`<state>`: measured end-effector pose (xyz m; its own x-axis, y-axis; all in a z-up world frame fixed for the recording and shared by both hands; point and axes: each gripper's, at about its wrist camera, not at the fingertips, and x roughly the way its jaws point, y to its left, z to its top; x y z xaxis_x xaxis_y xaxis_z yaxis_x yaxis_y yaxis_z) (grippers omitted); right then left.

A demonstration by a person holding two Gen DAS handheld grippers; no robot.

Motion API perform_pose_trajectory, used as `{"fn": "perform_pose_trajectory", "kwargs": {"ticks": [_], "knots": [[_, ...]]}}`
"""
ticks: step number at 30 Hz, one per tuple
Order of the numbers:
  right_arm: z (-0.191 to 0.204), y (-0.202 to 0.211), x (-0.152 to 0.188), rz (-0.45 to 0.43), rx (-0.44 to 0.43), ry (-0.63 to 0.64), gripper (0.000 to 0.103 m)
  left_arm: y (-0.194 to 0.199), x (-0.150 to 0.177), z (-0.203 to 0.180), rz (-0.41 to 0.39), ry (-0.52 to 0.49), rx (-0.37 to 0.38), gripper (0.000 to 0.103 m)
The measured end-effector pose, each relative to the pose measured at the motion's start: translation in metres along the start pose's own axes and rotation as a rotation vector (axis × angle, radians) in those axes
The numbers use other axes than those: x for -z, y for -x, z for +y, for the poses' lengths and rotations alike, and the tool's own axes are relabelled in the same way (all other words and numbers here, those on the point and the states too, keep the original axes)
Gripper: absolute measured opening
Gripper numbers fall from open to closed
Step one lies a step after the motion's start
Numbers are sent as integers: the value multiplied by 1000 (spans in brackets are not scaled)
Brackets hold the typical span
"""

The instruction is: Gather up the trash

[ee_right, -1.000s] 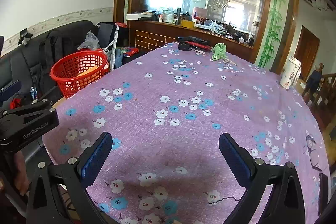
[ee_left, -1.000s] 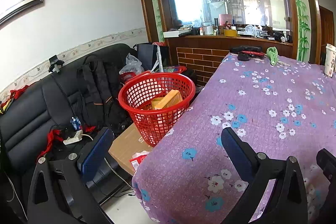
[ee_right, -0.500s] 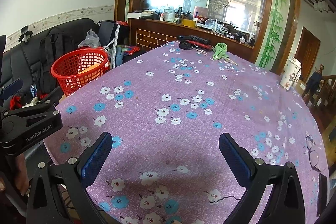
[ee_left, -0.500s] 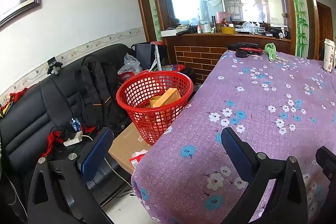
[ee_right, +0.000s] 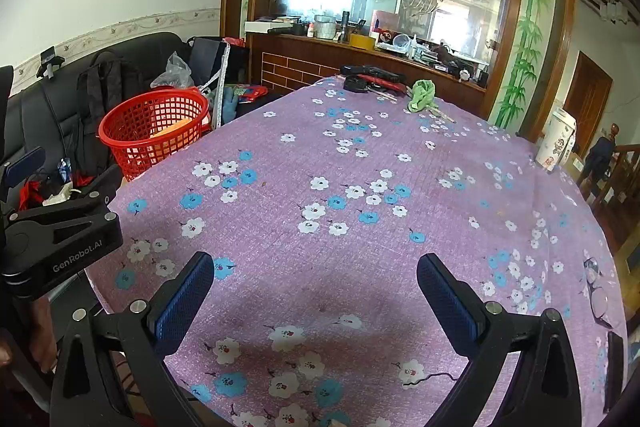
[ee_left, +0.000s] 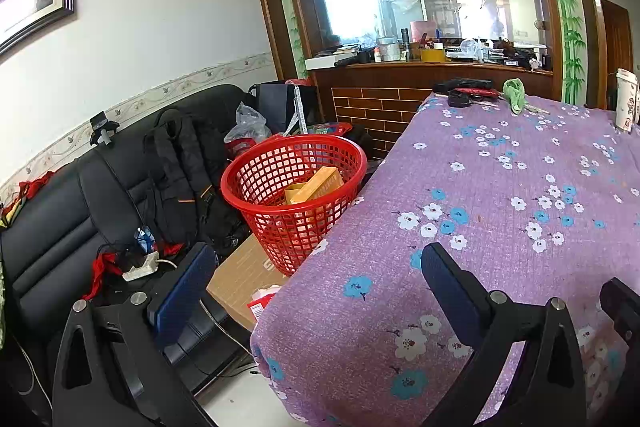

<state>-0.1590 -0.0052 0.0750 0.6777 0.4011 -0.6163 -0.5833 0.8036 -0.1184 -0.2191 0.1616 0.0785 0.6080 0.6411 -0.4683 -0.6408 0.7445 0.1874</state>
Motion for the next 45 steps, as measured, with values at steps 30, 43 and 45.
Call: {"fn": "perform_pose_trajectory", "kwargs": {"ticks": [30, 43, 45], "knots": [[2, -3, 2, 10, -5, 3, 103, -1, 0, 0, -1, -3, -3, 102], [2, -5, 4, 14, -5, 1, 103, -4, 5, 3, 7, -8, -4, 102], [0, -7, 5, 17, -8, -6, 103, -5, 5, 3, 9, -15, -3, 102]]}}
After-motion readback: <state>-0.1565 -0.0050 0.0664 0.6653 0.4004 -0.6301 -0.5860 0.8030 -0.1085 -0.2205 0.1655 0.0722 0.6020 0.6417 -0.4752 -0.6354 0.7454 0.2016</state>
